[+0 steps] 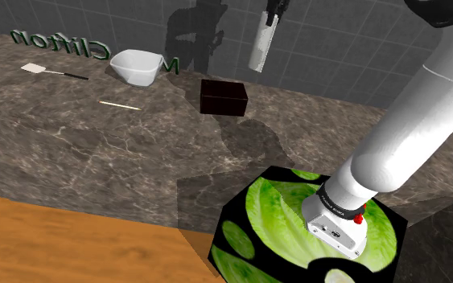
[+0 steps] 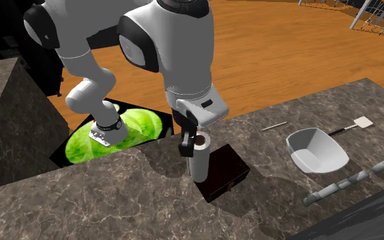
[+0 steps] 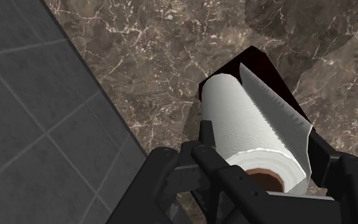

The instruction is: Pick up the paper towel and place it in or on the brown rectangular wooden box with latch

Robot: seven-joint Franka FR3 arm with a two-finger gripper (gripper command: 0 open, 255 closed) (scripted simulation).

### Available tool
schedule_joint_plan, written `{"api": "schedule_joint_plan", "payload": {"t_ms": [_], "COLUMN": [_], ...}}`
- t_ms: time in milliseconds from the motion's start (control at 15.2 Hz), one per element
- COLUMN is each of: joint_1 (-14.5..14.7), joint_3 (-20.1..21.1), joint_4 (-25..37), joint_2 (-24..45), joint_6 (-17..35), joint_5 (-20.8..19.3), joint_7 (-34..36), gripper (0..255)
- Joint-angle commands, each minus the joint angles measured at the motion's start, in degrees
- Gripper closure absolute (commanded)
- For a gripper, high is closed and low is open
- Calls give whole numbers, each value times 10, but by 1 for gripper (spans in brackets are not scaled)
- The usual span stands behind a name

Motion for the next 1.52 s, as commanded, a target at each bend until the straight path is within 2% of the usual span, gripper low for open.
{"api": "schedule_joint_plan", "payload": {"t_ms": [0, 330, 594, 1452], "joint_1": [10, 33, 47, 63], "joint_3": [9, 31, 45, 49], "joint_4": [31, 133, 249, 75], "joint_2": [14, 62, 122, 71], "joint_6": [-17, -72, -129, -4], "joint_5": [4, 17, 32, 16], "joint_7": [21, 71, 110, 114], "gripper": [255, 255, 255, 255]}}
